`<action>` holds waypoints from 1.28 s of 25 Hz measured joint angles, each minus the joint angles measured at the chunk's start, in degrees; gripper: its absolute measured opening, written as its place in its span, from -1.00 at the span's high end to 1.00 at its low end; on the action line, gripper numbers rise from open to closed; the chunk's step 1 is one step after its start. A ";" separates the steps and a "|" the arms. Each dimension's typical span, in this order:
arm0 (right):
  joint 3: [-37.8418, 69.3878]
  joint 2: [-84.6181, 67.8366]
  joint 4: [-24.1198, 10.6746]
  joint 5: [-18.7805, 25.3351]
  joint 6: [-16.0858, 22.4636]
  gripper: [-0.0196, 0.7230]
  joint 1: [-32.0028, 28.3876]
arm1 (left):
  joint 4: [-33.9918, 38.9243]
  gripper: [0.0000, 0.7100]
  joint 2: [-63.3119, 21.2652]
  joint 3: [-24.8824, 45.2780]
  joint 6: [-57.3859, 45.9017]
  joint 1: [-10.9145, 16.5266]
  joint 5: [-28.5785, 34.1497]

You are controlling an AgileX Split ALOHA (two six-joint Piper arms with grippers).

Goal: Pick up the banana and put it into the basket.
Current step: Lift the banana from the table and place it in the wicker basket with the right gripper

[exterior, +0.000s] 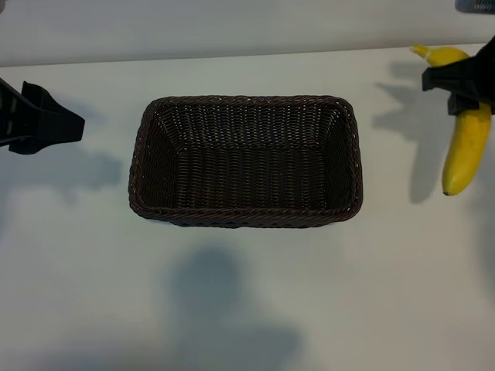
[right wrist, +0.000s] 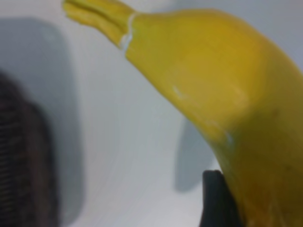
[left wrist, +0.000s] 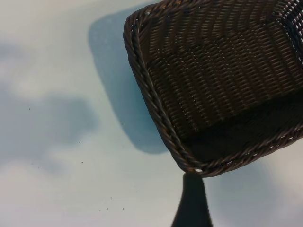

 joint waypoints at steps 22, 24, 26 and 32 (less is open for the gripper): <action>0.00 2.61 11.36 -17.23 -12.39 -0.19 20.22 | 0.01 -0.66 0.00 0.00 0.00 0.00 0.18; 0.00 4.16 12.92 -18.95 -14.30 -0.19 20.50 | 0.01 -0.66 0.00 0.00 0.00 0.00 0.18; 0.00 5.58 15.41 -20.27 -16.81 -0.19 20.90 | 0.01 -0.66 0.00 0.00 0.00 0.00 0.18; 0.00 8.75 23.20 -21.95 -26.24 -0.19 22.10 | 0.01 -0.66 0.00 0.00 -0.19 0.00 0.18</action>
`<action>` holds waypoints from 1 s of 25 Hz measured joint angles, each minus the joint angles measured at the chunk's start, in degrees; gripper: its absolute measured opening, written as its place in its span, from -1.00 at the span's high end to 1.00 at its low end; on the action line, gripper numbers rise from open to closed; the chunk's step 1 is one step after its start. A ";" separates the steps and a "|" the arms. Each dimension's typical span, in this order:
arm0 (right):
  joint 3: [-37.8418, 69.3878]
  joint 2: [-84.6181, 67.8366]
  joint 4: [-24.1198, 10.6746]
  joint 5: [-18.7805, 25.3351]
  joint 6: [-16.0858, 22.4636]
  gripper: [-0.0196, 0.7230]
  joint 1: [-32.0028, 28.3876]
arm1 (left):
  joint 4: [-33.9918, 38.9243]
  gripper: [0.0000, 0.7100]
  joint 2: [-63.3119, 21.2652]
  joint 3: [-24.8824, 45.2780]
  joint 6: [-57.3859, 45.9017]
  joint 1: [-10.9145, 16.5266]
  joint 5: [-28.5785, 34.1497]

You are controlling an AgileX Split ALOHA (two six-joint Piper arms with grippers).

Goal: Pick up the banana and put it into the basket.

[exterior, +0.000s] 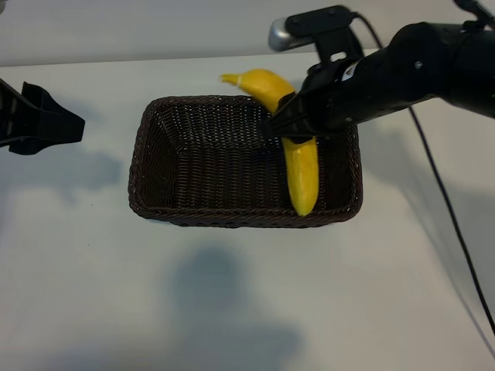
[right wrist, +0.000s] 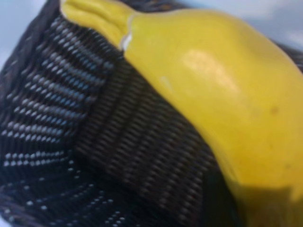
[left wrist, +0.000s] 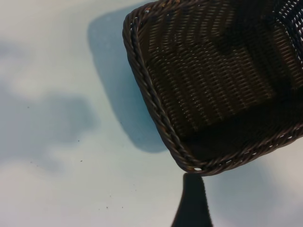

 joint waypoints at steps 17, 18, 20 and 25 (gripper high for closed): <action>-0.11 2.36 3.61 -1.56 -2.45 -0.94 0.74 | 0.00 -0.58 0.00 0.00 0.00 0.00 0.02; -0.11 2.36 3.76 -1.54 -2.45 -0.94 0.74 | 0.00 -0.58 0.00 0.00 0.00 0.00 0.02; -0.11 2.36 3.84 -1.54 -2.39 -0.93 0.69 | 0.00 -0.58 0.00 0.00 0.00 0.00 0.02; -2.49 1.86 3.62 1.80 -1.38 -0.93 -2.35 | 0.00 -0.58 0.00 0.00 0.00 0.00 0.02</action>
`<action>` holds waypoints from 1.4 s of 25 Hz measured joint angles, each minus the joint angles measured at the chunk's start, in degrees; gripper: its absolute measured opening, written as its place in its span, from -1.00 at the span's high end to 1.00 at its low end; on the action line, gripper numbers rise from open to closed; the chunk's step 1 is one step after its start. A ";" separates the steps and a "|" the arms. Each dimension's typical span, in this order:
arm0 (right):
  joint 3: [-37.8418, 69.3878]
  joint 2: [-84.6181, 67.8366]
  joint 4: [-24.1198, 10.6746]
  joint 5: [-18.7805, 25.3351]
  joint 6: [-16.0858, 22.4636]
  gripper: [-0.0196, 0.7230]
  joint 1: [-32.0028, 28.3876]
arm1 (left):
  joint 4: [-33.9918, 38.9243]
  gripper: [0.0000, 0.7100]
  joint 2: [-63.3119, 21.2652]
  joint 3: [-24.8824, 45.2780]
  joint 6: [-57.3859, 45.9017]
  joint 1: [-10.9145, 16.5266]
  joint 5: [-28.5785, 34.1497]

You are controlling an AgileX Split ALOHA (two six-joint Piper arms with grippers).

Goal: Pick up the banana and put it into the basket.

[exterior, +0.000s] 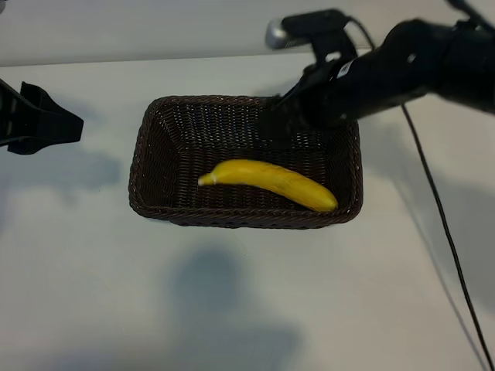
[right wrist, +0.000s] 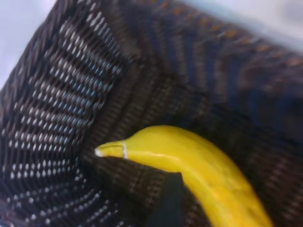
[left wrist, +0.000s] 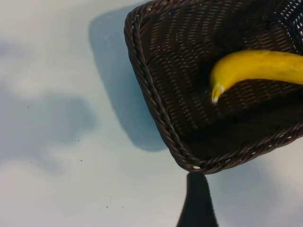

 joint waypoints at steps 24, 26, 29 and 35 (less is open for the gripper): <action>-3.23 -14.16 -38.26 26.77 25.01 -0.87 -14.23 | 1.13 -0.58 0.00 0.00 0.13 0.00 -0.01; -3.23 -14.16 -38.57 27.39 25.34 -0.86 -15.43 | 1.13 -0.58 0.00 0.00 0.13 0.00 -0.05; -3.23 -14.16 -38.93 28.80 25.34 -0.83 -16.59 | 1.14 -0.57 0.00 0.00 0.13 0.00 -0.31; -3.23 -14.16 -40.44 31.32 25.29 -0.80 -16.66 | 1.26 -0.57 0.00 0.00 0.13 0.00 -0.51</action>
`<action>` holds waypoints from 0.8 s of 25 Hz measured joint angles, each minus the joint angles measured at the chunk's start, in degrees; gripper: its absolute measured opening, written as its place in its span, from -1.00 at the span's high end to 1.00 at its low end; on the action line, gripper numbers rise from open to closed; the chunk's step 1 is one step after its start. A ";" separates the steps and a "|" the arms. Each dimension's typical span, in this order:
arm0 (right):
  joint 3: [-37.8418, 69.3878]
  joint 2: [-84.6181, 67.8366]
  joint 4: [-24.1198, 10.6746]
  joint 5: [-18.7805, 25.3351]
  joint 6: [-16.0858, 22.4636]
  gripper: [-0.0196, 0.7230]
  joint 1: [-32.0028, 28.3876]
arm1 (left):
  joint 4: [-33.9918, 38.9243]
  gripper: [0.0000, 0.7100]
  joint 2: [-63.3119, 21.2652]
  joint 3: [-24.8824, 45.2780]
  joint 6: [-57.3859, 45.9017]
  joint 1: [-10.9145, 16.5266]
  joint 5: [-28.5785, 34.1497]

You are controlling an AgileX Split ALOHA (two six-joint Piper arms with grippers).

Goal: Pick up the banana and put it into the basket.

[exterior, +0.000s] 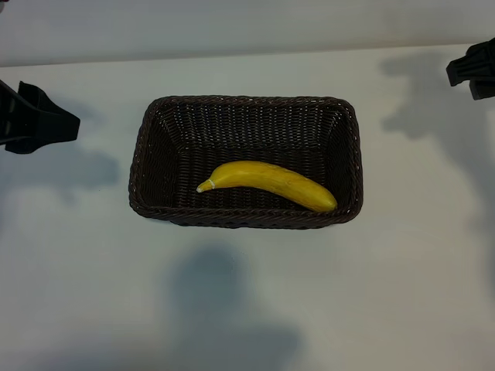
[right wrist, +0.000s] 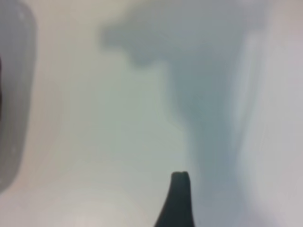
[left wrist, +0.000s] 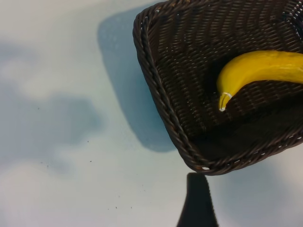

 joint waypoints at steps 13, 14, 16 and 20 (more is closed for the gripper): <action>0.00 -0.18 -1.05 2.17 0.71 -0.73 -3.89 | 0.00 -0.57 0.00 0.00 -0.23 0.00 -0.19; 0.00 -0.31 -0.81 2.17 0.71 -0.72 -3.89 | 0.00 -0.57 0.00 0.00 -0.23 0.00 -0.19; 0.00 -0.61 0.30 2.17 0.47 -0.70 -3.89 | 0.00 -0.57 0.00 0.00 -0.23 0.00 -0.19; 0.00 -0.72 1.88 2.17 -0.66 -0.69 -3.89 | 0.00 -0.57 0.00 0.00 -0.23 0.00 -0.19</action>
